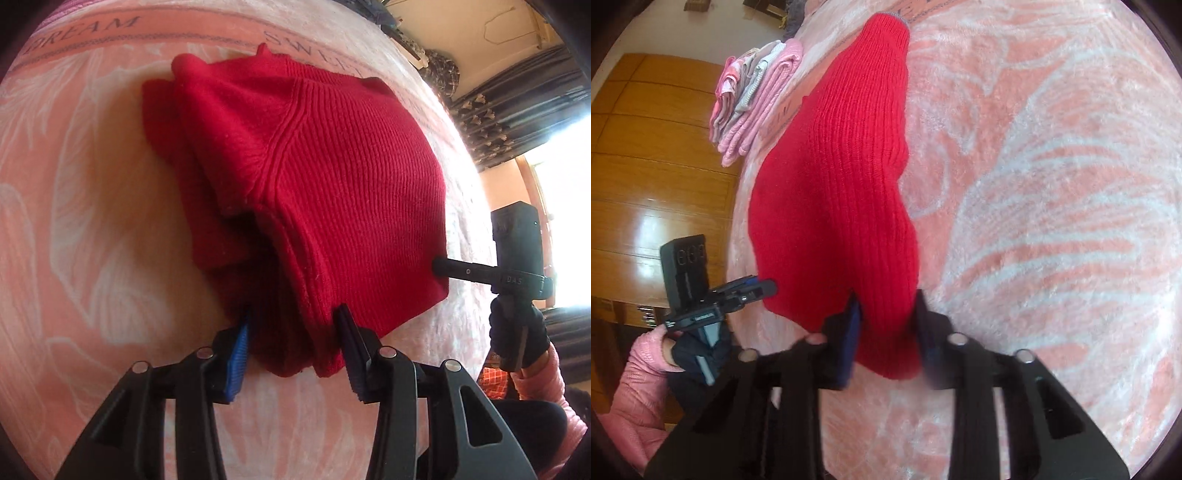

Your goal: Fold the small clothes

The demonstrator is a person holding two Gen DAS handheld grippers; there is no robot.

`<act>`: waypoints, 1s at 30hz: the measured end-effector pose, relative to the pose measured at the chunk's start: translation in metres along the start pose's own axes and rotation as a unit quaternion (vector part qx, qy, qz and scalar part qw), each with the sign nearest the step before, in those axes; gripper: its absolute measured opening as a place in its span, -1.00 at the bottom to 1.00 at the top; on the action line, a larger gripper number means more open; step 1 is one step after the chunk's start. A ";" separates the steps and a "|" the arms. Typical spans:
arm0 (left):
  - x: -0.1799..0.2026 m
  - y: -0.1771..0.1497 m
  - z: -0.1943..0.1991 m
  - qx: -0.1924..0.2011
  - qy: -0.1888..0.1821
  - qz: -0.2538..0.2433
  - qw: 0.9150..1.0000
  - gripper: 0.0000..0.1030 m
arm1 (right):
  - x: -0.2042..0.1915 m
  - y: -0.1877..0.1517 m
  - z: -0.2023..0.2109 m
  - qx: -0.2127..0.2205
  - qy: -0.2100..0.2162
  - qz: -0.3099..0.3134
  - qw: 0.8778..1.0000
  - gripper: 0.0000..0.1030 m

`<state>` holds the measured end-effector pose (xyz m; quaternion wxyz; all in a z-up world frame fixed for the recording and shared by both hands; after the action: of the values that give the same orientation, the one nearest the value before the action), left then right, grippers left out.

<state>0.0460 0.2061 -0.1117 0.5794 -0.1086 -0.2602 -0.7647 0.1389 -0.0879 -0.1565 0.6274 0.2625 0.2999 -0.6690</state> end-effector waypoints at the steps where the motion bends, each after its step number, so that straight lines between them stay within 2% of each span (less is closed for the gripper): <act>1: 0.001 -0.003 0.001 0.003 0.004 -0.006 1.000 -0.18 | -0.002 -0.004 0.001 0.000 0.012 0.003 1.000 -0.68; 4: 0.004 -0.006 0.005 0.002 0.011 -0.009 1.000 -0.20 | -0.011 -0.014 0.005 -0.005 0.019 0.028 0.999 -0.68; 7: 0.002 -0.013 0.004 0.015 0.014 -0.014 1.000 -0.22 | -0.006 -0.009 -0.004 0.007 -0.040 0.038 0.998 -0.65; 9: 0.005 -0.017 0.003 0.024 0.021 -0.039 0.999 -0.22 | 0.001 -0.006 -0.011 0.003 -0.026 0.017 1.000 -0.66; 11: 0.004 -0.019 0.006 0.029 0.016 -0.035 0.999 -0.22 | -0.005 -0.005 -0.011 0.004 -0.036 0.024 0.999 -0.62; 13: 0.001 -0.018 0.009 0.033 0.013 -0.025 0.999 -0.22 | -0.017 -0.009 -0.010 0.008 -0.061 0.044 0.997 -0.49; 14: 0.001 -0.018 0.012 0.035 0.015 -0.019 0.999 -0.22 | -0.023 -0.011 -0.008 0.010 -0.078 0.053 0.995 -0.32; 15: 0.000 -0.020 0.017 0.037 0.019 -0.012 0.999 -0.22 | -0.032 -0.014 -0.004 0.015 -0.094 0.065 0.993 -0.24; 18: 0.000 -0.023 0.037 0.051 0.035 0.011 0.998 -0.15 | -0.060 -0.025 0.015 0.041 -0.116 0.097 0.988 -0.18; 20: 0.002 -0.026 0.052 0.061 0.050 0.026 0.997 -0.15 | -0.077 -0.032 0.028 0.057 -0.132 0.115 0.983 -0.02; 21: 0.005 -0.027 0.061 0.068 0.058 0.032 0.996 -0.11 | -0.085 -0.036 0.034 0.066 -0.148 0.126 0.979 0.01; 22: 0.008 -0.028 0.071 0.073 0.071 0.035 0.994 0.01 | -0.093 -0.041 0.039 0.073 -0.163 0.134 0.975 0.07; 24: 0.019 -0.032 0.089 0.091 0.096 0.039 0.990 0.18 | -0.107 -0.050 0.049 0.082 -0.172 0.137 0.972 0.22; 26: 0.026 -0.037 0.110 0.112 0.118 0.040 0.986 0.36 | -0.119 -0.063 0.054 0.094 -0.181 0.140 0.969 0.44; 27: 0.033 -0.035 0.117 0.118 0.134 0.041 0.983 0.54 | -0.122 -0.070 0.056 0.099 -0.183 0.143 0.968 0.44; 28: 0.038 -0.038 0.125 0.123 0.149 0.039 0.980 0.63 | -0.125 -0.077 0.057 0.104 -0.185 0.142 0.967 0.45; 30: 0.051 -0.044 0.135 0.135 0.161 0.032 0.977 0.63 | -0.129 -0.087 0.060 0.112 -0.185 0.131 0.968 0.47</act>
<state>-0.0292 0.2428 0.0138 0.6475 0.0867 -0.2609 -0.7108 0.0636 -0.0405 -0.0156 0.7209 0.2399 0.0648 -0.6469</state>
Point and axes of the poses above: each gripper's, at about its wrist camera, not at the fingertips, and z roughly against the way its jaws point, x to its right, y to its top, the point moved 1 cm from there along -z, roughly the way its jaws point, and after that the axes turned 12 degrees about -z, right-handed, at the moved point
